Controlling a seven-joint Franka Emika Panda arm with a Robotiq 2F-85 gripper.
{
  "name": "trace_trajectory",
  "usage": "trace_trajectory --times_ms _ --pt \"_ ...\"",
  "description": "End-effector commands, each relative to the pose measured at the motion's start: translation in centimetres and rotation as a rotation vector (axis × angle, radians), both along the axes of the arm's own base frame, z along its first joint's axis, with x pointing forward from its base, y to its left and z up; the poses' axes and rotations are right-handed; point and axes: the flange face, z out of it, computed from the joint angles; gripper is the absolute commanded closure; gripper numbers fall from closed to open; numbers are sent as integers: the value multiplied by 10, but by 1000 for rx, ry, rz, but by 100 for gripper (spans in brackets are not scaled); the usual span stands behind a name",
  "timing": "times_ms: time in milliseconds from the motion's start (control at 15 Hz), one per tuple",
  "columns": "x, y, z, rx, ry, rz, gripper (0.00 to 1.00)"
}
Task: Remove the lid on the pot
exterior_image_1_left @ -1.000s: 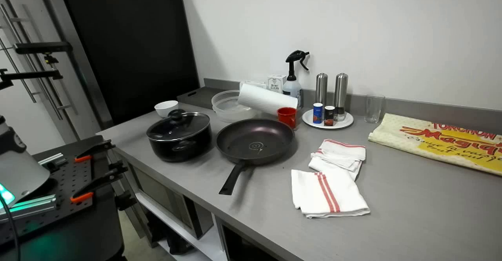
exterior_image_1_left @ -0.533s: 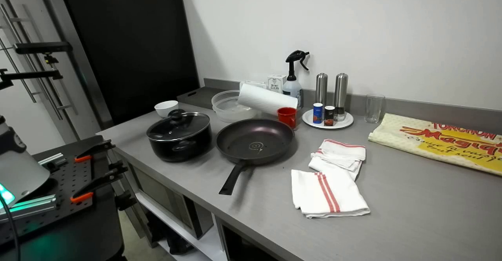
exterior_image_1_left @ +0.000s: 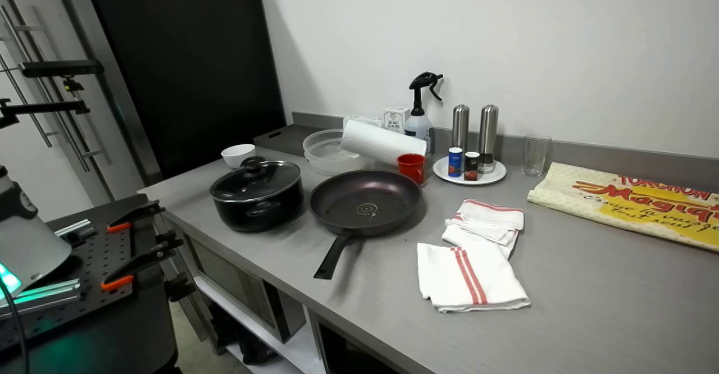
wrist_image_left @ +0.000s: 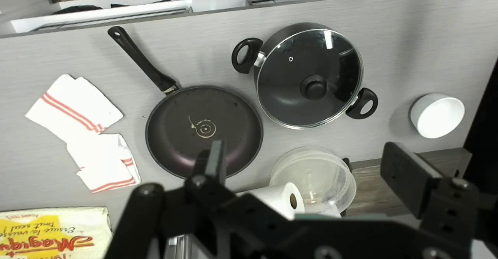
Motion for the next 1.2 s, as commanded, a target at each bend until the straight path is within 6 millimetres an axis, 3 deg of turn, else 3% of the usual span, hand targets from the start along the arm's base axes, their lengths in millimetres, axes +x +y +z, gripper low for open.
trace_trajectory --times_ms 0,800,1133 --pt "33 6 -10 -13 48 56 0" --pt "180 51 -65 -113 38 185 0" --pt "221 81 -105 -146 78 330 0"
